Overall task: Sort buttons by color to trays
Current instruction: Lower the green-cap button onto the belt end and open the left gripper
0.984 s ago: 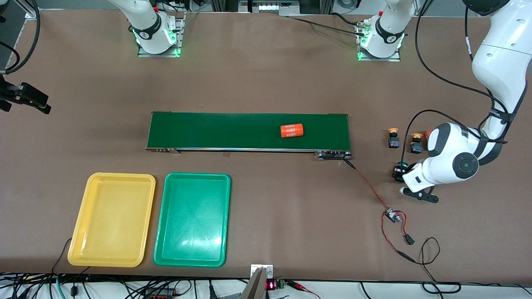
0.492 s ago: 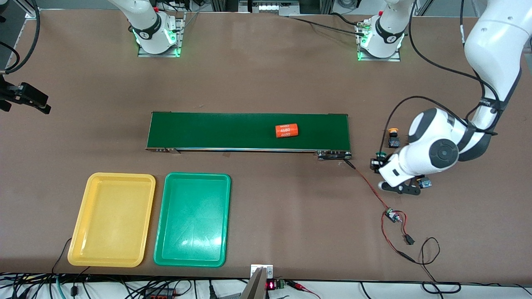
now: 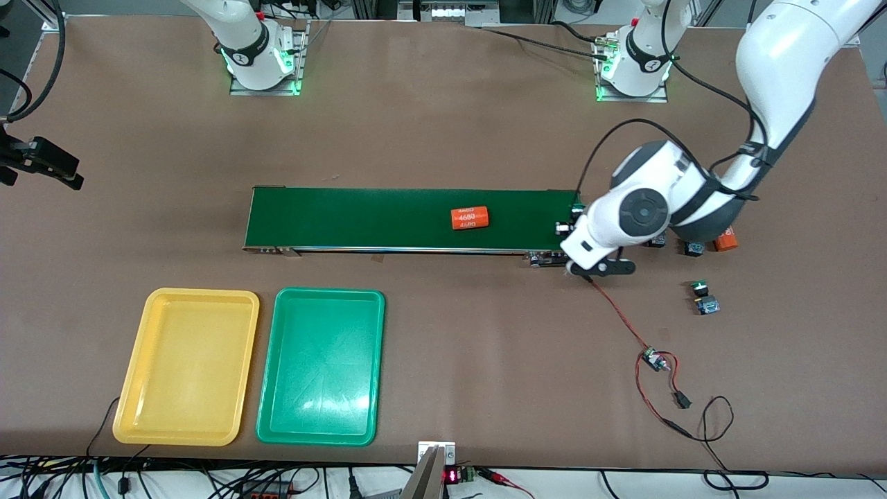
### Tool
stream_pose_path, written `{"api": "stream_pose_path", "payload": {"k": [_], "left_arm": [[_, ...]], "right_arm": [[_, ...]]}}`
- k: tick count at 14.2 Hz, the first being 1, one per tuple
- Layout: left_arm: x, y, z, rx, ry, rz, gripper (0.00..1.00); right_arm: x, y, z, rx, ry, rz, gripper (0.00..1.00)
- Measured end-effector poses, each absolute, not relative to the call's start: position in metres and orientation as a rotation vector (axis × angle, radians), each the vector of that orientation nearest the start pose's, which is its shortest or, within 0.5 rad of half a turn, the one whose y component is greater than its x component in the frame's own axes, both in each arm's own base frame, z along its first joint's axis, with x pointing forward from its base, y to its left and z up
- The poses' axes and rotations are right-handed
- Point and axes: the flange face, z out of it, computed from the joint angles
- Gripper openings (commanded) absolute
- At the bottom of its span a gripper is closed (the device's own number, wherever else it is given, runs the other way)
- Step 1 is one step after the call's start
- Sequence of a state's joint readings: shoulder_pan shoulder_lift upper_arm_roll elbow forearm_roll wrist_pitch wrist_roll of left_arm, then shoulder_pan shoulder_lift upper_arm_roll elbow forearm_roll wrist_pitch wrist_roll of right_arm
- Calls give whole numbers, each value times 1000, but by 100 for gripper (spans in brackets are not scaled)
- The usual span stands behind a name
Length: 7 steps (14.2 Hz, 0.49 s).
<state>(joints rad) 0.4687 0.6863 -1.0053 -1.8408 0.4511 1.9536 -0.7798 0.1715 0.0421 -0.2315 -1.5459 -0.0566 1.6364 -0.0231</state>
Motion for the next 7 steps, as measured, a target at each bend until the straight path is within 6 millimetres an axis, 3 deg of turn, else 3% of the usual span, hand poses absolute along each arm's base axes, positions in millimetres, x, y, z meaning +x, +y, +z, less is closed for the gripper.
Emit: {"api": "stream_pose_path", "payload": {"k": [3,4,5,7], "left_arm": [[535,-283,268,-3178,-113,377,30],[530,-293,267,-3191,-102,363,48],[527,-301,267,-3202,-92,351,99],[527,-303,268,-3208,-97,341,100]], "right_arm": [[573,-37,619,-3208,56,-75,100],[573,-38,619,-3208,57,-75,100],[573,-38,619,-3208,59,-75,100],[573,-39,619,-3208,61,-75,100]]}}
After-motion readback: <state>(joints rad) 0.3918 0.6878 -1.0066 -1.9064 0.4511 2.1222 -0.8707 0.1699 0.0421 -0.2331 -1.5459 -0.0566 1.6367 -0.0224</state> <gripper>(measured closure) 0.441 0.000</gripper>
